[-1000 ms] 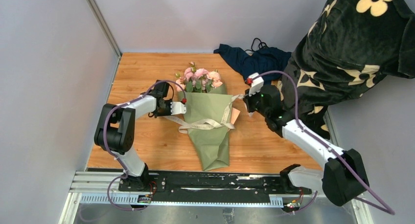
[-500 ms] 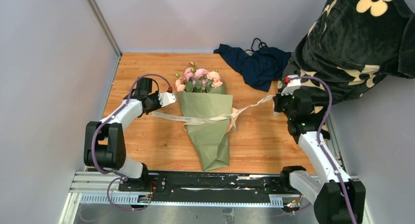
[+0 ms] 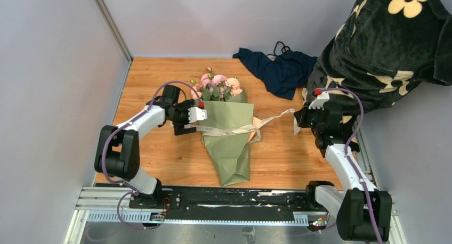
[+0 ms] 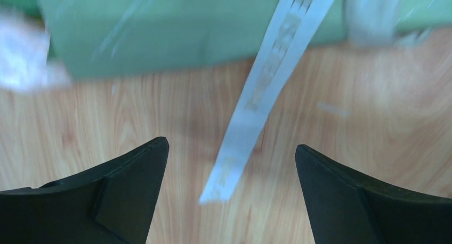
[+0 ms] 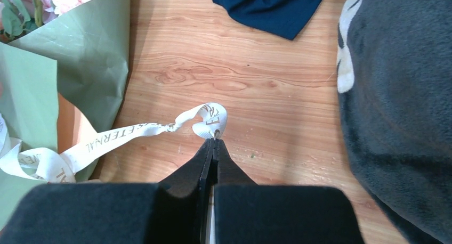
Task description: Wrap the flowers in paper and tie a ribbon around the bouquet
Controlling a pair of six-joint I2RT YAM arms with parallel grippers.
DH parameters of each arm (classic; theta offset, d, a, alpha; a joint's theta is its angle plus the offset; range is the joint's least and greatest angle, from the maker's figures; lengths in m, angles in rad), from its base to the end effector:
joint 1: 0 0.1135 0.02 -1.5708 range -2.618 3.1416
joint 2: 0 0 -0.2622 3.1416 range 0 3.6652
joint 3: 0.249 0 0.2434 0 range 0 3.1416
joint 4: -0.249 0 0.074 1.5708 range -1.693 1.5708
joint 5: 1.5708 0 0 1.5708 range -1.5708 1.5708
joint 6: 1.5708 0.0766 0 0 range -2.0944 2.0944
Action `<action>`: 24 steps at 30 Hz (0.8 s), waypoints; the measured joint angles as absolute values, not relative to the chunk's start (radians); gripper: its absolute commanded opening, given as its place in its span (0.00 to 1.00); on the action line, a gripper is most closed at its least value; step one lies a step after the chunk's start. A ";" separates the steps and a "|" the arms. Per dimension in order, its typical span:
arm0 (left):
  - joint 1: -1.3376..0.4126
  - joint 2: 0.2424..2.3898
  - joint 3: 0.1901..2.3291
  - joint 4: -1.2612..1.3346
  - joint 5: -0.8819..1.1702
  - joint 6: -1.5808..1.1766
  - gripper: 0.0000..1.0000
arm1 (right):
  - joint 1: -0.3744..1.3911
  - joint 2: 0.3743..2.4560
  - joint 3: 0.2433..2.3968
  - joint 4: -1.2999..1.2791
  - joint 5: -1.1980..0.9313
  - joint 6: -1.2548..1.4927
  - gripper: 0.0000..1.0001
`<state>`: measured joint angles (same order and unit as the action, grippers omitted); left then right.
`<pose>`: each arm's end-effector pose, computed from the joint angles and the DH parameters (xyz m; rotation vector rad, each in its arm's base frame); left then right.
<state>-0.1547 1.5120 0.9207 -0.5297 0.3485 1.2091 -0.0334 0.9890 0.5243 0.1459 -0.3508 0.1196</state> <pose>0.2898 -0.0717 0.1621 1.7074 1.9382 -0.0956 0.2530 0.0179 0.2347 -0.0961 1.8856 0.3899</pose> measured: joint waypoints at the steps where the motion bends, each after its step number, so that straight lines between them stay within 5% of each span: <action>1: -0.187 1.534 0.931 -0.516 0.364 1.214 0.93 | -0.033 0.992 0.524 0.146 -0.360 0.121 0.00; 8: -0.292 1.639 0.933 -0.472 0.377 1.231 0.62 | -0.033 0.985 0.528 0.141 -0.385 0.119 0.00; 15: -0.372 1.675 0.968 -0.470 0.322 1.202 0.59 | -0.033 0.961 0.528 0.138 -0.385 0.114 0.00; 17: -0.390 1.684 0.978 -0.472 0.300 1.193 0.46 | -0.033 0.961 0.528 0.136 -0.385 0.112 0.00; 21: -0.422 1.701 0.984 -0.471 0.245 1.172 0.00 | -0.033 0.957 0.528 0.128 -0.377 0.109 0.00; 24: -0.428 1.705 0.982 -0.462 0.196 1.151 0.00 | -0.033 0.939 0.529 0.114 -0.348 0.108 0.00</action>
<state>-0.4278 1.7054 0.9825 -0.4622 0.1963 1.1511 -0.0330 0.9390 0.5285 0.1143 -0.3477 0.1081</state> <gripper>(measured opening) 0.016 0.010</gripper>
